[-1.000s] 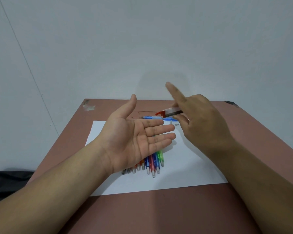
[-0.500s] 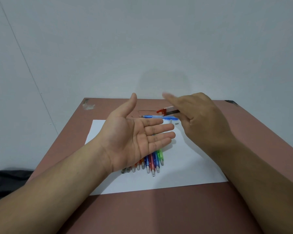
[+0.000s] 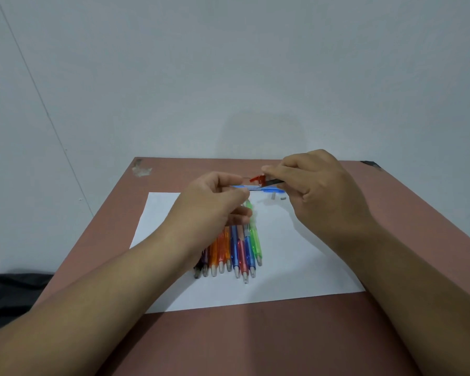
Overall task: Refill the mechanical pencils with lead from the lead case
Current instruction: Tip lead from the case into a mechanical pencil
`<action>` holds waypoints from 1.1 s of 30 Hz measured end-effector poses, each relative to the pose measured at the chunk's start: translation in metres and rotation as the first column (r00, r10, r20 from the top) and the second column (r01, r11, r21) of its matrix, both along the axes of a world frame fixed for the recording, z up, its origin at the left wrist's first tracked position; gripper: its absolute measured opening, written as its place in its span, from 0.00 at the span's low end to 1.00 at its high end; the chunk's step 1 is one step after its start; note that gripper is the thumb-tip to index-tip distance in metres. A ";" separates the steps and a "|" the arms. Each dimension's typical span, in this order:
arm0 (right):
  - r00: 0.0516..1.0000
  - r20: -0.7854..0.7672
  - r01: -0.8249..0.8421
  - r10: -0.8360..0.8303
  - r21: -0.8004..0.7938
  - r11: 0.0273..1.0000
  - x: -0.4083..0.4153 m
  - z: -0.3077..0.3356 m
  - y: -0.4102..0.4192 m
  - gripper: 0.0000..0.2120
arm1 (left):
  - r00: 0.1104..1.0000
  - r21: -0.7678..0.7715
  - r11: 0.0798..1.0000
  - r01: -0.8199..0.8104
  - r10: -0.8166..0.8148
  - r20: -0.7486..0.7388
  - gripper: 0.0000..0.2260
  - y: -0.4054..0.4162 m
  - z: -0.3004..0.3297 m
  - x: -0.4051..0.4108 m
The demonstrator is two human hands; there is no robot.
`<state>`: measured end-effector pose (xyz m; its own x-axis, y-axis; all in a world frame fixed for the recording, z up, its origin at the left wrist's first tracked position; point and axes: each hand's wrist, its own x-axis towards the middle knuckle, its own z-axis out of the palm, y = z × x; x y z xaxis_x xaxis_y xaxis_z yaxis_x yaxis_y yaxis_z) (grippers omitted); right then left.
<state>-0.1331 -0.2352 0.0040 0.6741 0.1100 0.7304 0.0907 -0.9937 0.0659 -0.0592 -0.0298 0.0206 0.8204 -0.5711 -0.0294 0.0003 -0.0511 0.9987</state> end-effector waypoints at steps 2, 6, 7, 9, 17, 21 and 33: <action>1.000 0.019 -0.011 0.012 -0.005 1.000 -0.001 0.000 0.002 0.20 | 0.977 0.143 0.988 -0.051 0.020 0.211 0.04 0.001 0.001 -0.002; 1.000 0.019 -0.019 0.019 -0.010 1.000 0.000 -0.001 0.002 0.20 | 0.953 0.159 0.985 -0.065 0.014 0.303 0.03 0.000 -0.001 -0.002; 0.999 0.013 -0.030 0.030 -0.016 0.999 0.000 -0.001 0.002 0.20 | 0.951 0.162 0.985 -0.063 0.010 0.307 0.03 0.000 -0.001 -0.002; 0.999 0.011 -0.047 0.048 -0.027 0.999 0.000 -0.001 0.002 0.20 | 0.957 0.157 0.986 -0.057 0.009 0.290 0.03 -0.001 -0.001 -0.002; 0.997 0.010 -0.074 0.074 -0.017 0.997 0.002 -0.003 0.002 0.18 | 0.967 0.141 0.987 -0.071 0.033 0.253 0.06 -0.002 0.001 -0.004; 0.996 0.005 -0.087 0.087 -0.019 0.996 0.002 -0.002 0.005 0.19 | 0.970 0.127 0.989 -0.077 0.045 0.237 0.07 -0.001 0.001 -0.005; 0.995 0.006 -0.099 0.099 -0.014 0.995 0.000 -0.001 0.005 0.18 | 0.973 0.159 0.985 -0.072 0.035 0.227 0.09 -0.002 -0.001 -0.001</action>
